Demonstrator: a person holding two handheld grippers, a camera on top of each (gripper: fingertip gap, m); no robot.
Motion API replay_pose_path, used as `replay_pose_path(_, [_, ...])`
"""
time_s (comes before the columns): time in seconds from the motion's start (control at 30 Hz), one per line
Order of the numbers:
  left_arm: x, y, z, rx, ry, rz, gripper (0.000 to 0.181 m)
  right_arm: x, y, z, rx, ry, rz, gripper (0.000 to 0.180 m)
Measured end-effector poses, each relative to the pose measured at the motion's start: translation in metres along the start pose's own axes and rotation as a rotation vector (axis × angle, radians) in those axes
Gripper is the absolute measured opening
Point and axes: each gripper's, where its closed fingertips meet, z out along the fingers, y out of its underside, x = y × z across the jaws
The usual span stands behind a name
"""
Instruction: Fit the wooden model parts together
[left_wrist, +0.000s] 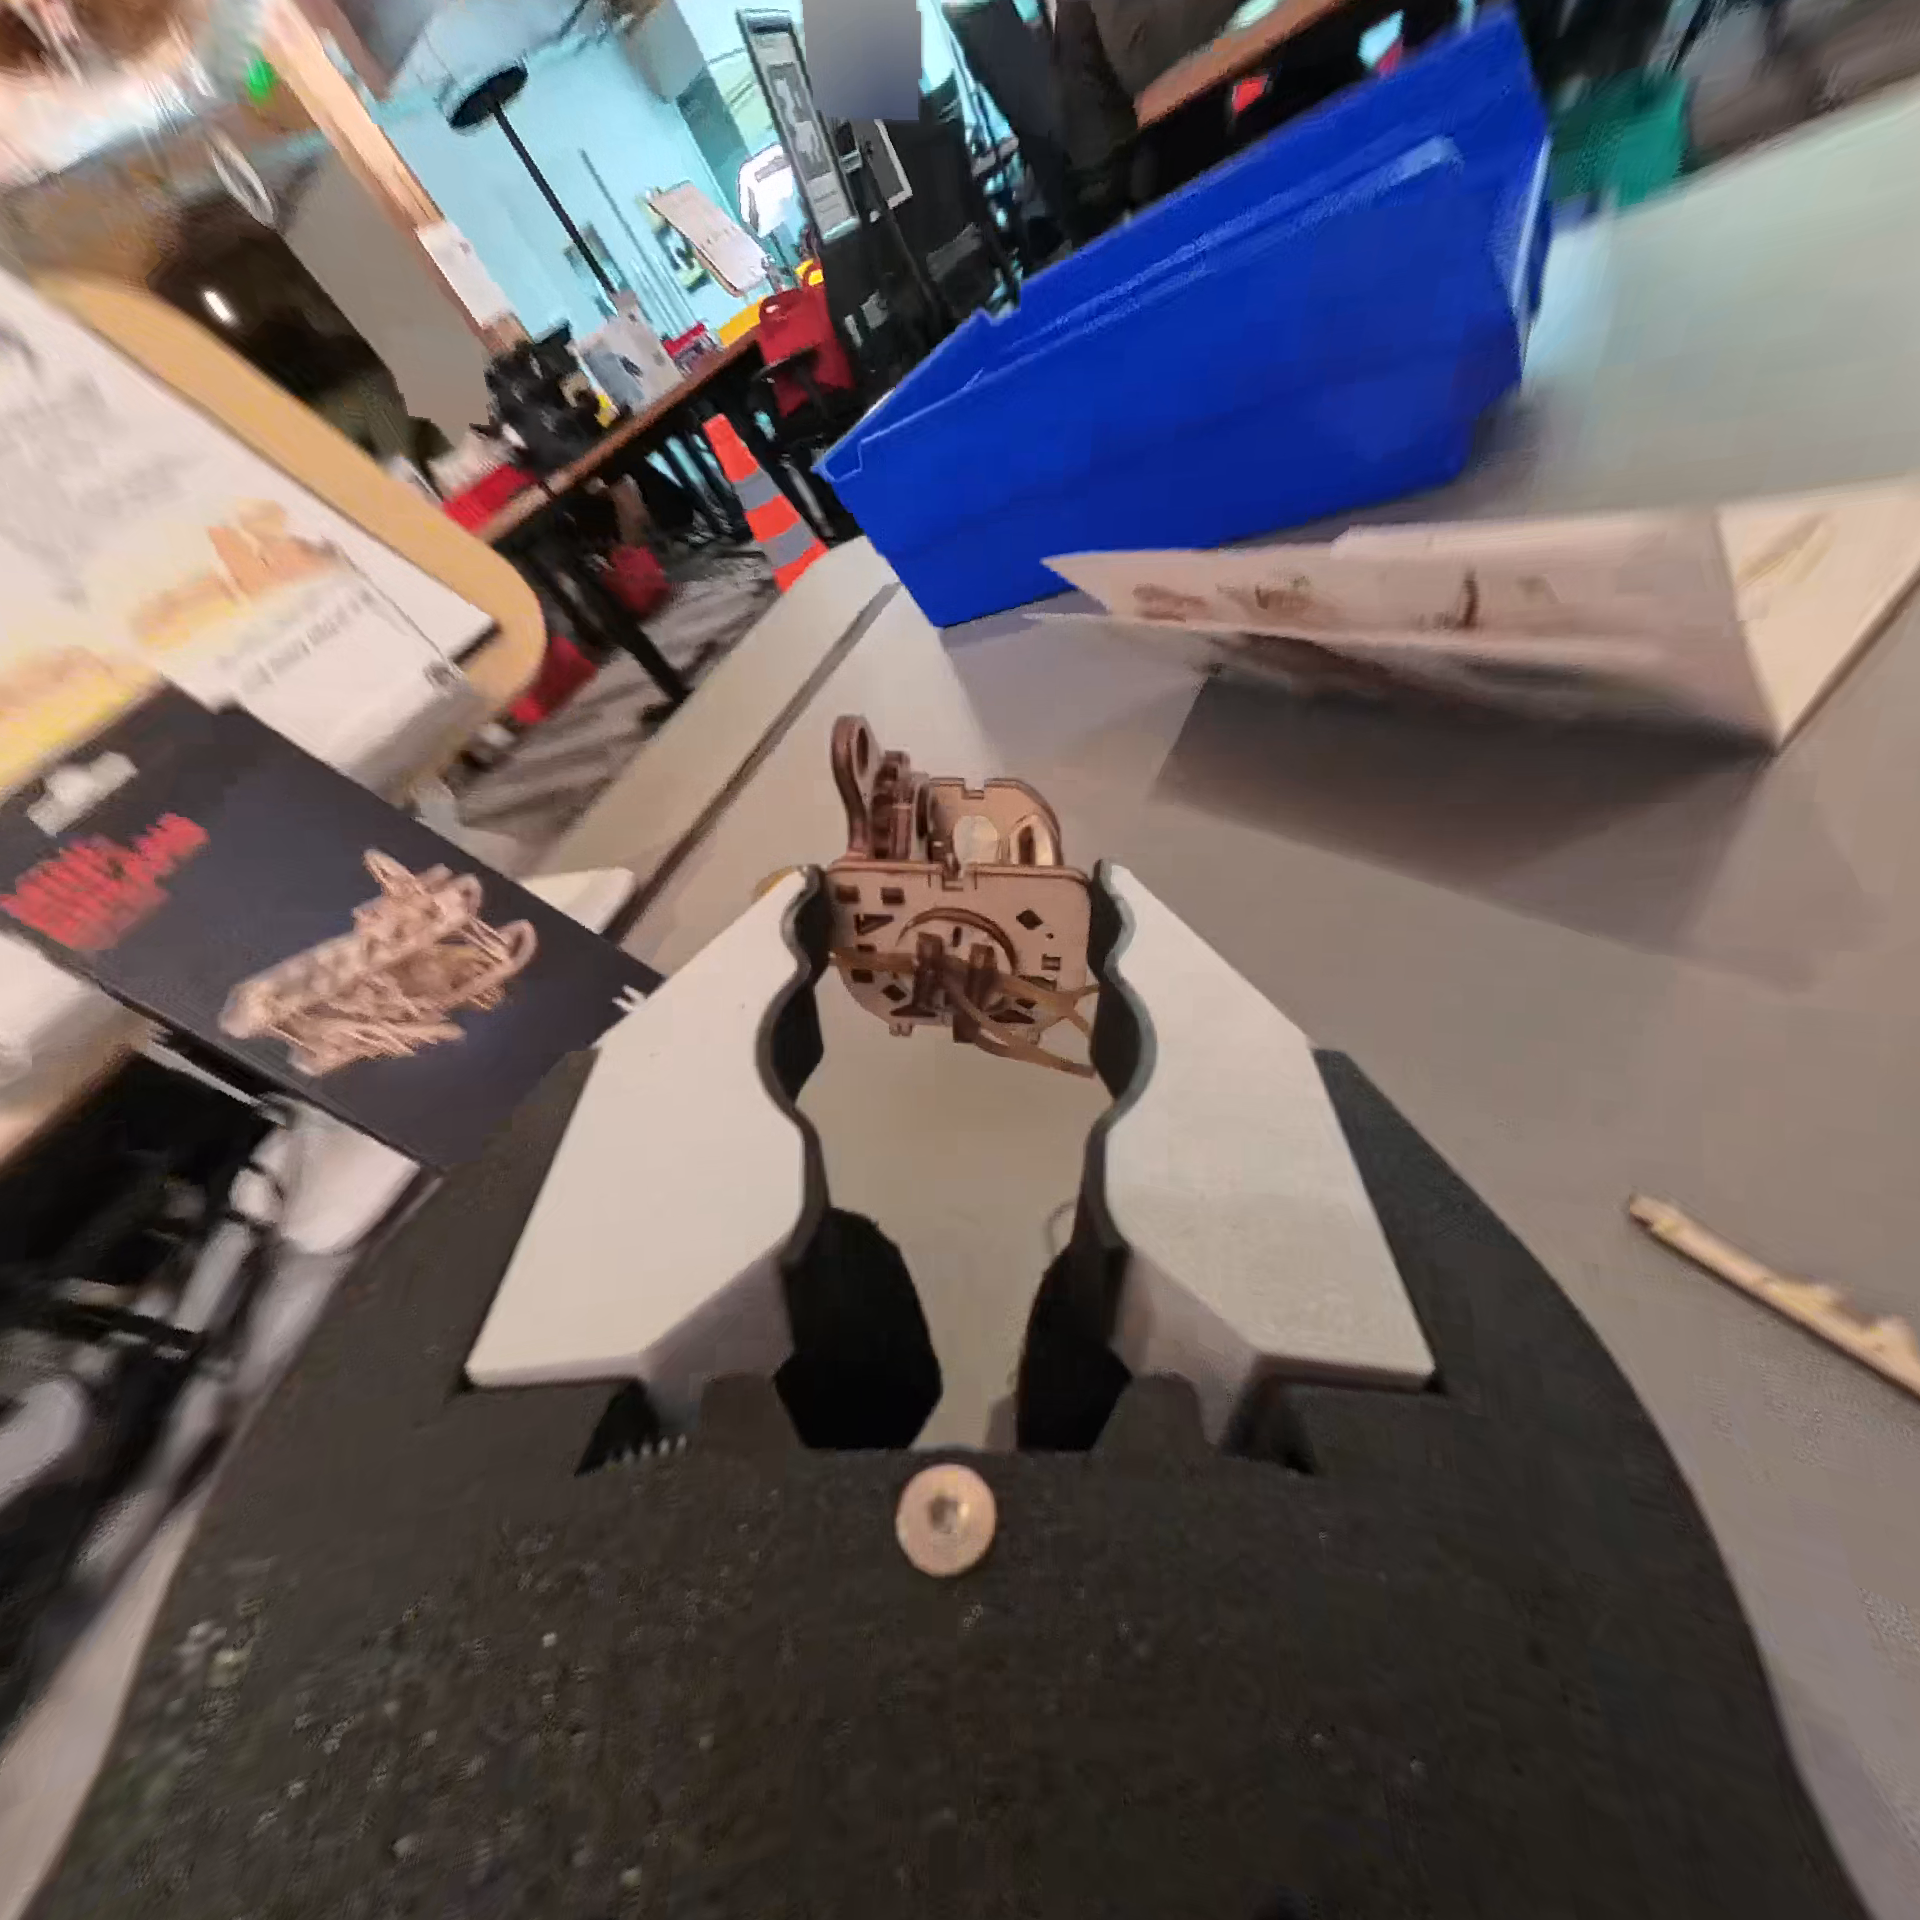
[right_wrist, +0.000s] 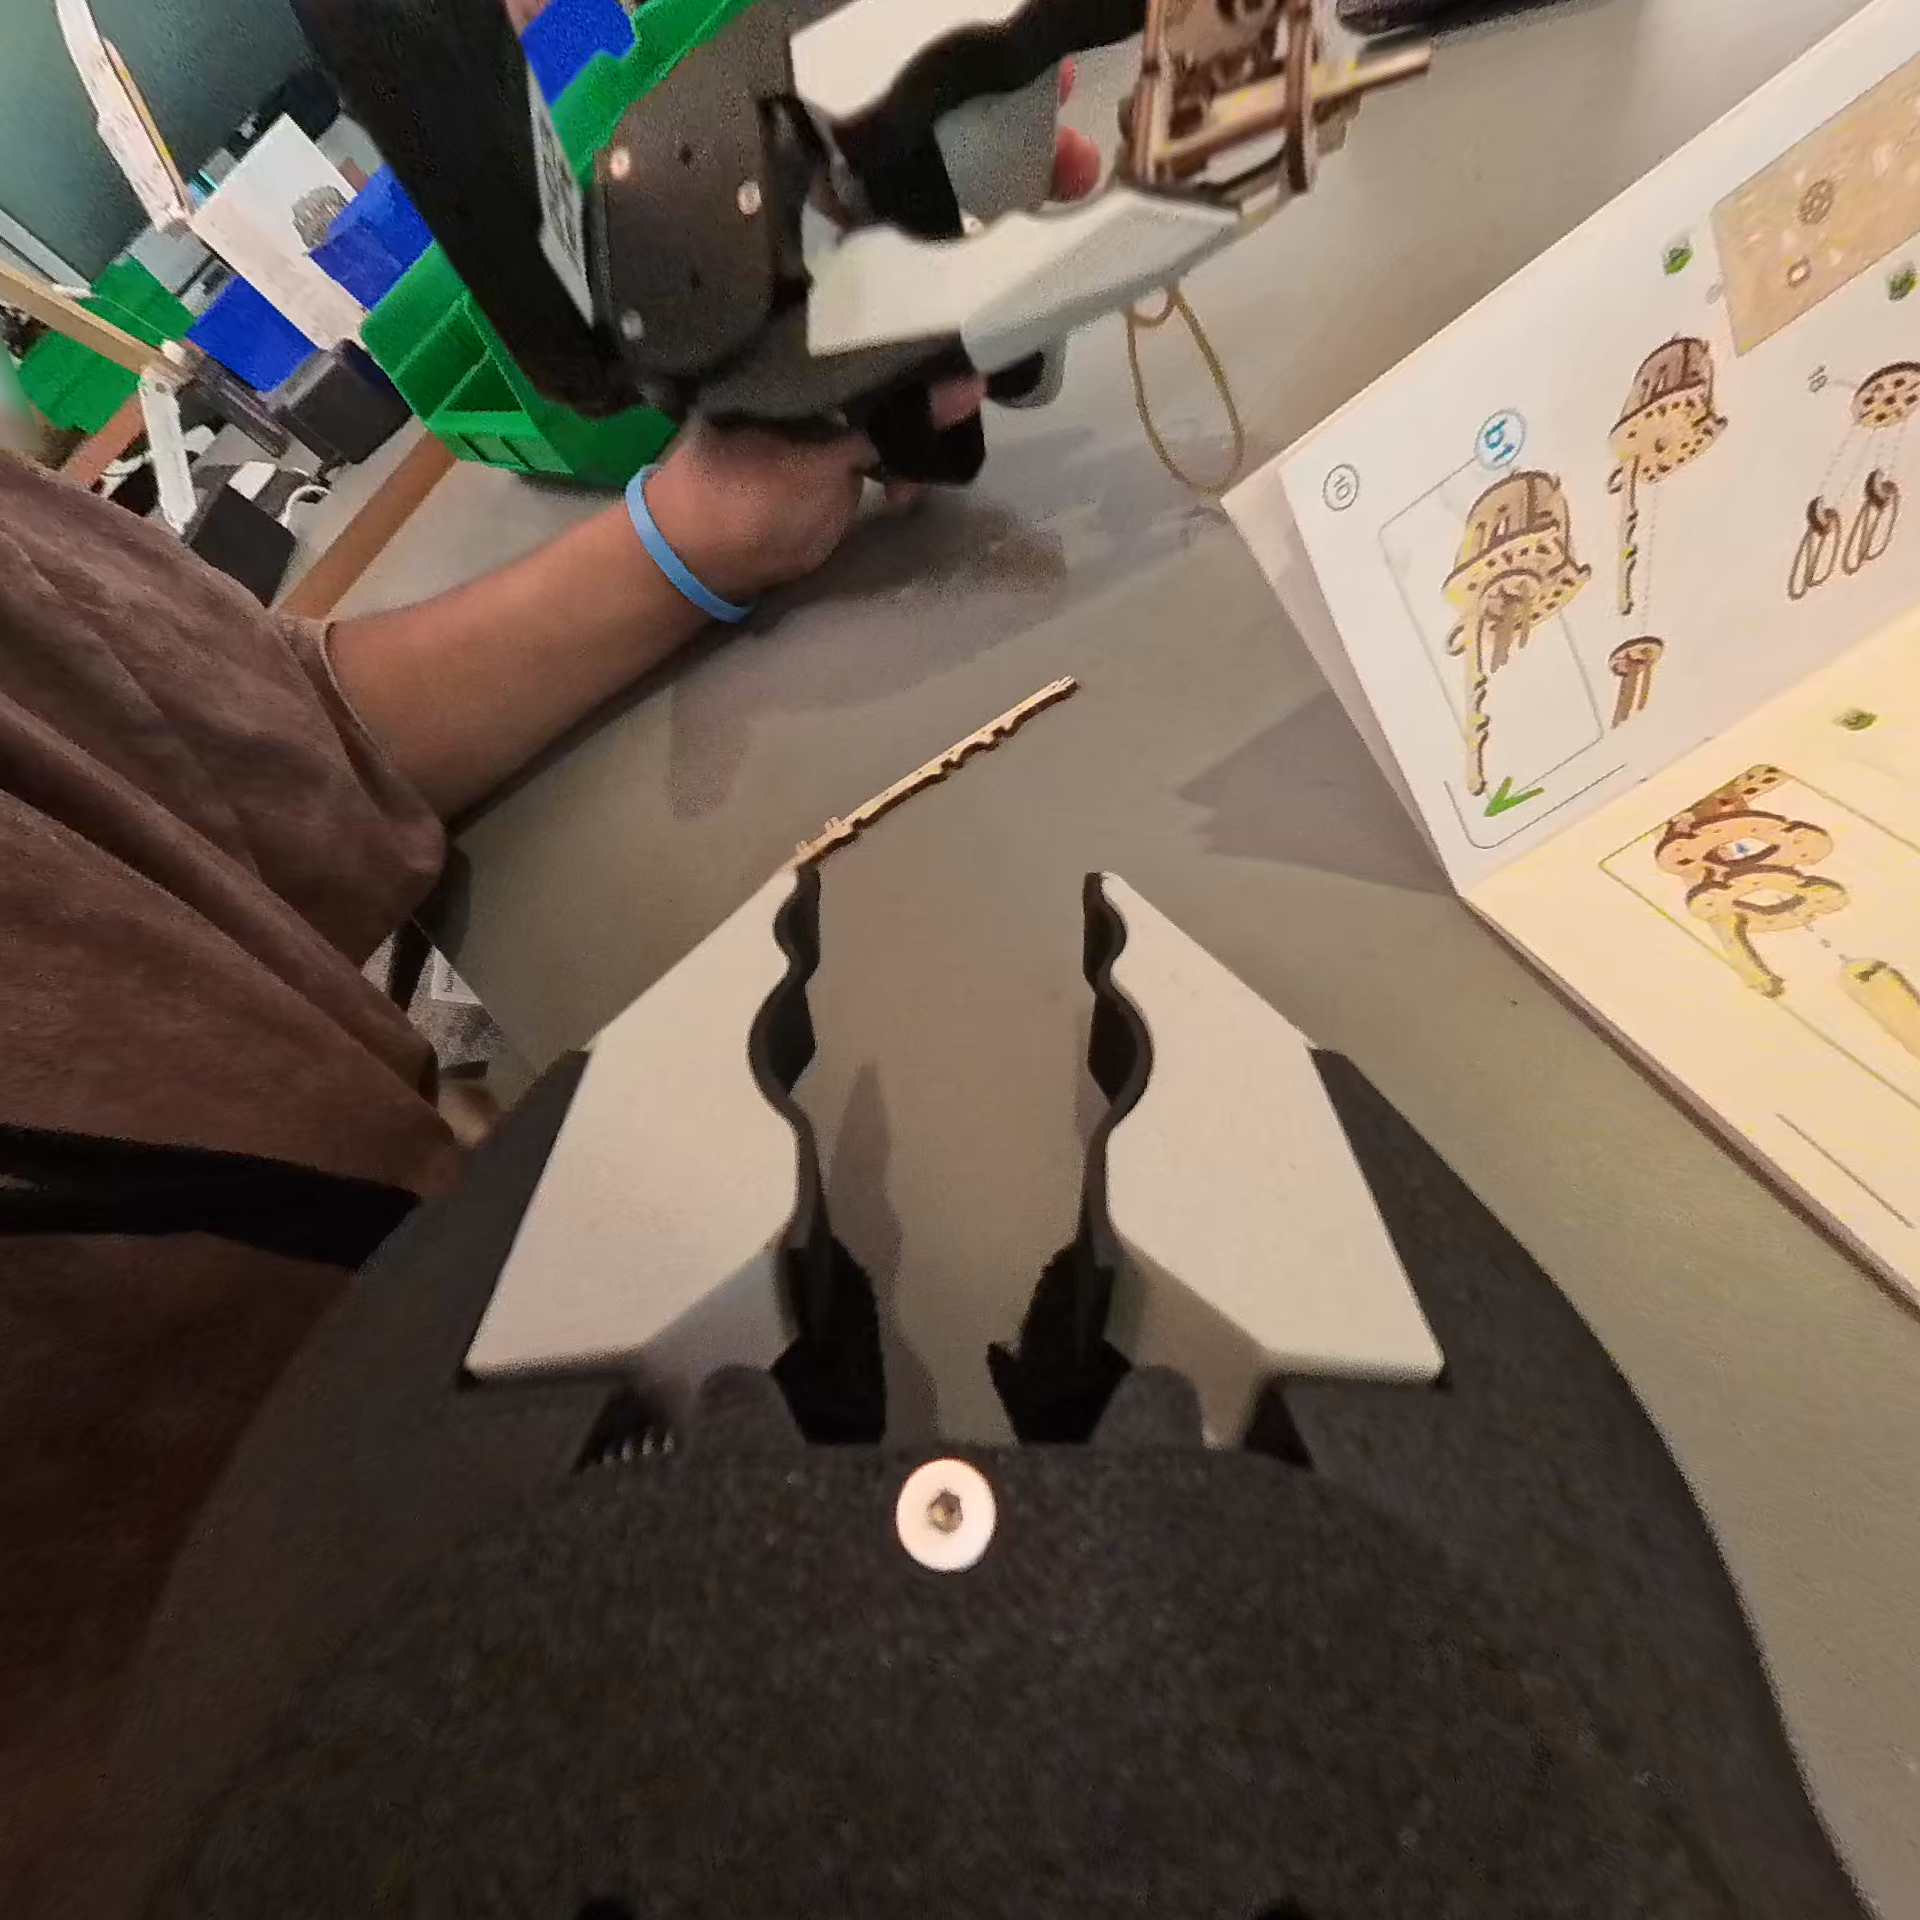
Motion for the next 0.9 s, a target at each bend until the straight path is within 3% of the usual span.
replay_pose_path(0.23, [0.009, 0.018, 0.002, -0.112, -0.227, 0.791, 0.048, -0.003, 0.007, 0.006, -0.032, 0.017, -0.041, 0.05])
replay_pose_path(0.43, [0.025, -0.013, -0.008, 0.029, -0.346, 1.118, 0.047, -0.013, 0.014, 0.016, -0.064, 0.033, -0.14, 0.046])
replay_pose_path(0.63, [0.047, -0.023, -0.01, 0.114, -0.326, 1.251, 0.047, -0.024, 0.01, 0.015, -0.055, 0.018, -0.161, 0.042])
replay_pose_path(0.9, [0.049, -0.025, -0.011, 0.128, -0.319, 1.21, 0.047, -0.02, 0.014, 0.019, -0.069, 0.043, -0.177, 0.041])
